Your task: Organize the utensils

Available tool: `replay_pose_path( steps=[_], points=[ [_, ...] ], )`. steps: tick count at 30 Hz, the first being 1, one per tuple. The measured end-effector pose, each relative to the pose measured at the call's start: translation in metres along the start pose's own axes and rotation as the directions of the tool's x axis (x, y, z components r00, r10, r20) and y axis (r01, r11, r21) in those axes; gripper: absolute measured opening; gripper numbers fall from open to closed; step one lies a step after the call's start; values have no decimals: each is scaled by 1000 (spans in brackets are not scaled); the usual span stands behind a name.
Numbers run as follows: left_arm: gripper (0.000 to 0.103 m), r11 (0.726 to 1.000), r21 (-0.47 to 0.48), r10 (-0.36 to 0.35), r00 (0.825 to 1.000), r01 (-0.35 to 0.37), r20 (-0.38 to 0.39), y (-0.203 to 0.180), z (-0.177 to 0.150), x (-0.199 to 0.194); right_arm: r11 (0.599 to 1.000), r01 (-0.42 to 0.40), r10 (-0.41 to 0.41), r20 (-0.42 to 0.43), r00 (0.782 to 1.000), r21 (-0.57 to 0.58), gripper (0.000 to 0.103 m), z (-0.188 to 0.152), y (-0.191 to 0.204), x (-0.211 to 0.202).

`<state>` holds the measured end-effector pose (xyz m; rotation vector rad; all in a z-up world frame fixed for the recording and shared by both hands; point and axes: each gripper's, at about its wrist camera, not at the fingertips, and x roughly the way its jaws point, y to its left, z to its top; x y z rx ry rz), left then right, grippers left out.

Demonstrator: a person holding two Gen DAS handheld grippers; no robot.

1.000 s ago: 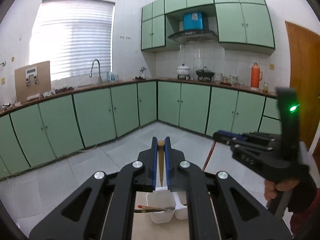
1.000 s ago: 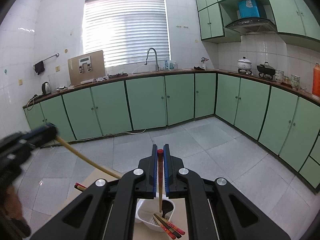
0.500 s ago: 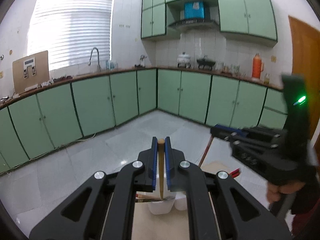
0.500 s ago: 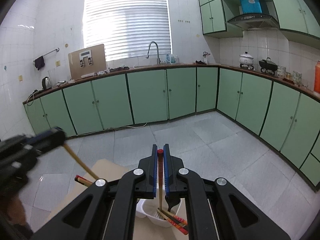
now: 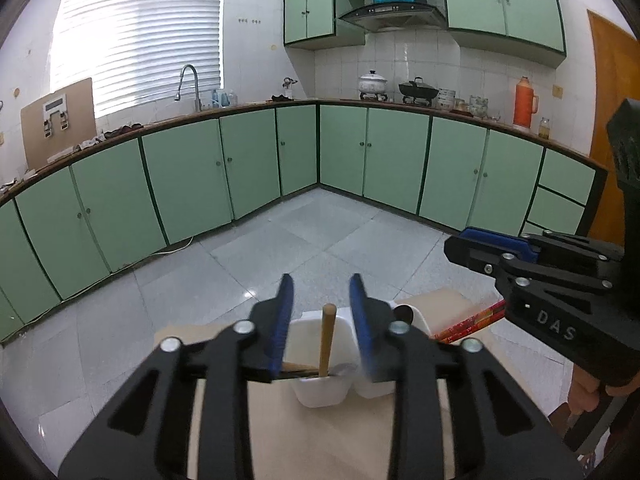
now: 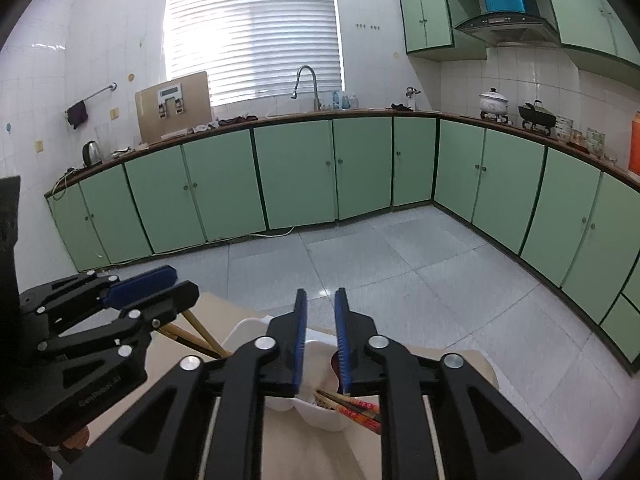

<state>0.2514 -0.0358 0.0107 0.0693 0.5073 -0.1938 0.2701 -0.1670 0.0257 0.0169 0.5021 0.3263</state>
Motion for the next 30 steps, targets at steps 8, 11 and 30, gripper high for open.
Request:
replay_pose_path(
  steps=[8,11,30],
  points=[
    [68,1000,-6,24,998,-24,58,-2,1,-30,997,74,-73,82,994,-6,55,-5,0,-40],
    [80,999,1,47,995,-47,84,-5,-2,-45,996,89,-88,100,991,-5,65,-10,2,-55],
    [97,996,-26,92,993,-90,80,-14,-43,-114,996,81,-84,108,991,38,97,-55,21,-121]
  ],
)
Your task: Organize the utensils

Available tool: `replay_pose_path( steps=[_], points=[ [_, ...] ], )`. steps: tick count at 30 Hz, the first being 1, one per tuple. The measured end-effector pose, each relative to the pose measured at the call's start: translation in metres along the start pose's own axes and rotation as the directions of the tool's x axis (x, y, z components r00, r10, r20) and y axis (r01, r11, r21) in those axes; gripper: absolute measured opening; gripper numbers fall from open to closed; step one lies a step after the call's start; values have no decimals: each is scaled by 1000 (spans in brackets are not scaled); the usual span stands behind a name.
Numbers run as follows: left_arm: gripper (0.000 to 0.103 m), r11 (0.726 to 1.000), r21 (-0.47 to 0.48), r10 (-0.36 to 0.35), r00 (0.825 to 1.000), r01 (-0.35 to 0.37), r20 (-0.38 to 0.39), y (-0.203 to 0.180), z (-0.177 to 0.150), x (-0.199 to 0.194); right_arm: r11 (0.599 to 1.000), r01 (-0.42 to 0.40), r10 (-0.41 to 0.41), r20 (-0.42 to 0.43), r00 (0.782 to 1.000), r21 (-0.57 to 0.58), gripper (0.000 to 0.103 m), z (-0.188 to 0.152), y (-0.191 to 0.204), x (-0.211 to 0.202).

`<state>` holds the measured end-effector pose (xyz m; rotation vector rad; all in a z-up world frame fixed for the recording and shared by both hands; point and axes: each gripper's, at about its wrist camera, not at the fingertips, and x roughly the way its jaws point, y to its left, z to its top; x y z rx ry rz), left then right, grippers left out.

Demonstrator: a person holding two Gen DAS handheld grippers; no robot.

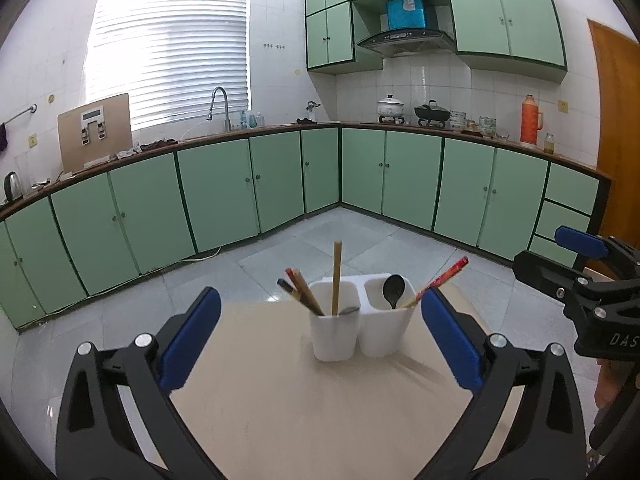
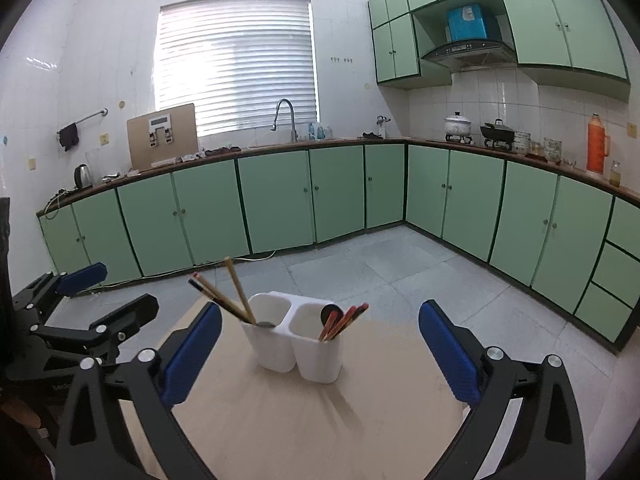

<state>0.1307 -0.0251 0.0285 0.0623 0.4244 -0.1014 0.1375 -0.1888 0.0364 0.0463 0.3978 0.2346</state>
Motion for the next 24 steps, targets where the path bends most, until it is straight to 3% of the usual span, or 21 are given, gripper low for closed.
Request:
replay_pose_path(
  steps=[24],
  points=[
    [97,1000,-16,17,999,-16,50,3,-16,-60,999,4,-2,28,1000,-49,97,-14,27,-47]
  ],
)
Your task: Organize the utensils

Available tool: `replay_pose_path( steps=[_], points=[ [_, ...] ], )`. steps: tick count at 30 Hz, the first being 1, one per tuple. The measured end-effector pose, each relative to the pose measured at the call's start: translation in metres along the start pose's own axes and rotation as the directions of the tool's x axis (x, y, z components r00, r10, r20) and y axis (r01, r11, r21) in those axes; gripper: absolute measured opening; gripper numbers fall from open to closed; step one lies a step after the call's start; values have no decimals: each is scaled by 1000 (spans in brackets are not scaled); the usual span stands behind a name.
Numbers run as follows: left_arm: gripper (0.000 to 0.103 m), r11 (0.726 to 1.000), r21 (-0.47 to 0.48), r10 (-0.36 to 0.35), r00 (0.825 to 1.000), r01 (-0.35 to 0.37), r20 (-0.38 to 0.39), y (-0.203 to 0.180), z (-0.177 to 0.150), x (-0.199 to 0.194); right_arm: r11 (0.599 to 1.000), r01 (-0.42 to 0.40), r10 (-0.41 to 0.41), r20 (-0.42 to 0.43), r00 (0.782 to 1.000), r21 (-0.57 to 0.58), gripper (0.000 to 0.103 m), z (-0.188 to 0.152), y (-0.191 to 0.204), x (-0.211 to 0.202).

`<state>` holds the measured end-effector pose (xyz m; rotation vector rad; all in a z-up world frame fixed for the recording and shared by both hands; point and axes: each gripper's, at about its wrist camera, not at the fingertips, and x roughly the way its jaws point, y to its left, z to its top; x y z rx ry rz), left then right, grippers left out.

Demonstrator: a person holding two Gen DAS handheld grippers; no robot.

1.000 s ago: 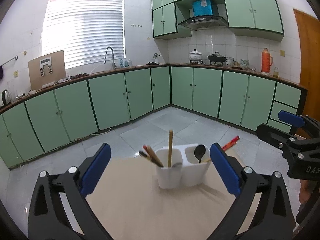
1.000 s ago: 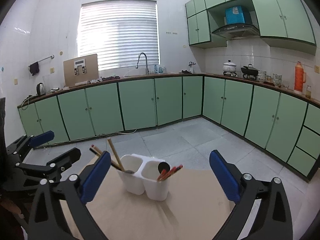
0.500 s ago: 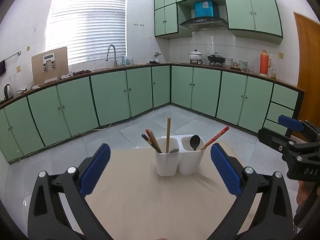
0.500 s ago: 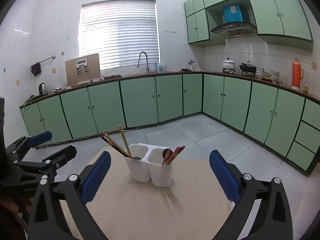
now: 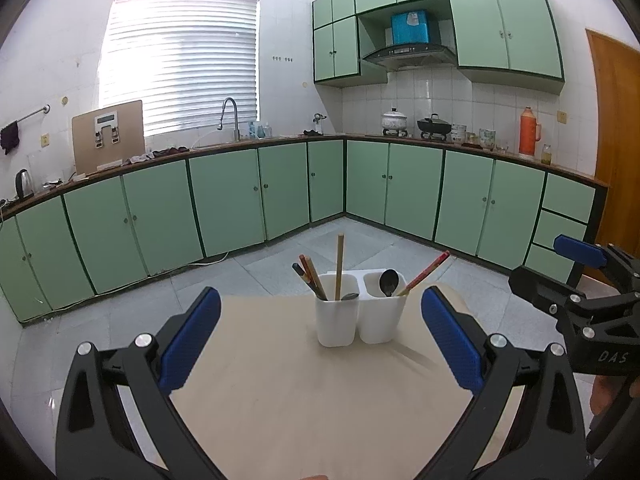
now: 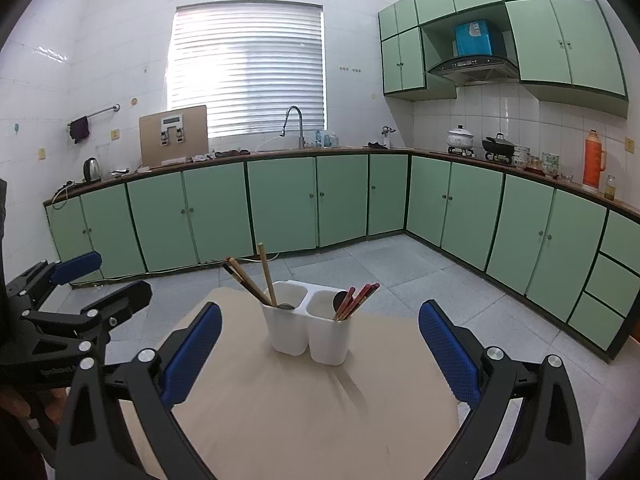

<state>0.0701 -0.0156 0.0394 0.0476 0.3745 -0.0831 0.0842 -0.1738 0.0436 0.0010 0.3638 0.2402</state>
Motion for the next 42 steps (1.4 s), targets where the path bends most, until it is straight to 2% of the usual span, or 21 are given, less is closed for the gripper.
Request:
replay_pose_path(
  steps=[42],
  points=[
    [97,1000,4,-4,1000,4,-2,-5,-3,-7,1000,2,-2,-2,1000,16,97,-3,-1,-5]
  ],
)
